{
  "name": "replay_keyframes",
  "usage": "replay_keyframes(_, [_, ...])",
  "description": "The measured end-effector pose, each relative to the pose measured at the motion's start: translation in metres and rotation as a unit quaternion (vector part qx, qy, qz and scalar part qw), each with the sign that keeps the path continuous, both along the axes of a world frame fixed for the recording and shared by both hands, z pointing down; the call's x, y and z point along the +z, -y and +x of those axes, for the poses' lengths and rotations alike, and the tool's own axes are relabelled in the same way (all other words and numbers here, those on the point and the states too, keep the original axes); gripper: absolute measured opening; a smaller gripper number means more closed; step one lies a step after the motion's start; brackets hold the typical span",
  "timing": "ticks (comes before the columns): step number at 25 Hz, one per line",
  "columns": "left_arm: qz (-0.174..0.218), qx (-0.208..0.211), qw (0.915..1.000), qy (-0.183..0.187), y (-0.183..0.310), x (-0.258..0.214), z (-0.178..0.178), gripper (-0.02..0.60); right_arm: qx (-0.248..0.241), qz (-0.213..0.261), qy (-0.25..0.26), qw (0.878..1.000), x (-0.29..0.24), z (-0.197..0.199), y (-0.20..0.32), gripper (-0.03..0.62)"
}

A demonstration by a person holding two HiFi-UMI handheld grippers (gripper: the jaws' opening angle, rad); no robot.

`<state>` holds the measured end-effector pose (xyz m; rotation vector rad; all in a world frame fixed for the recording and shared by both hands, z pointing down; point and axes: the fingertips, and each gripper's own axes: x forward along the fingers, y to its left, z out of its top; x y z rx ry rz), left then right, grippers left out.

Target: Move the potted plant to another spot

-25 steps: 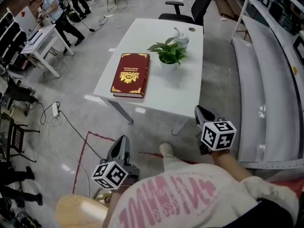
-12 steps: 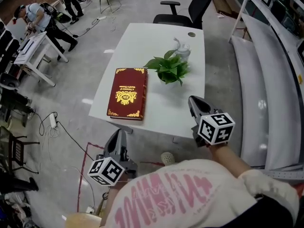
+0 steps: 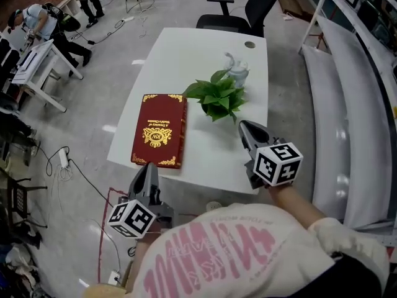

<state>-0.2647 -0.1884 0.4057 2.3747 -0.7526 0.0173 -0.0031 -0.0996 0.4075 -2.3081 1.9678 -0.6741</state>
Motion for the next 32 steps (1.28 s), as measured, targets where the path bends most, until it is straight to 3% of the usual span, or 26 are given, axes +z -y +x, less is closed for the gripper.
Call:
replay_keyframes(12, [-0.015, -0.010, 0.9997, 0.016, 0.004, 0.013, 0.011, 0.003, -0.061, -0.050, -0.009, 0.997, 0.046, -0.007, 0.014, 0.006])
replay_keyframes(22, [-0.023, -0.031, 0.9989, 0.026, 0.007, 0.020, -0.006, 0.003, -0.071, -0.085, -0.033, 0.993, 0.084, 0.002, 0.040, 0.008])
replay_keyframes(32, [-0.038, -0.060, 0.9967, 0.040, 0.014, 0.028, -0.028, 0.003, -0.108, -0.093, -0.033, 0.989, 0.097, -0.001, 0.069, 0.371])
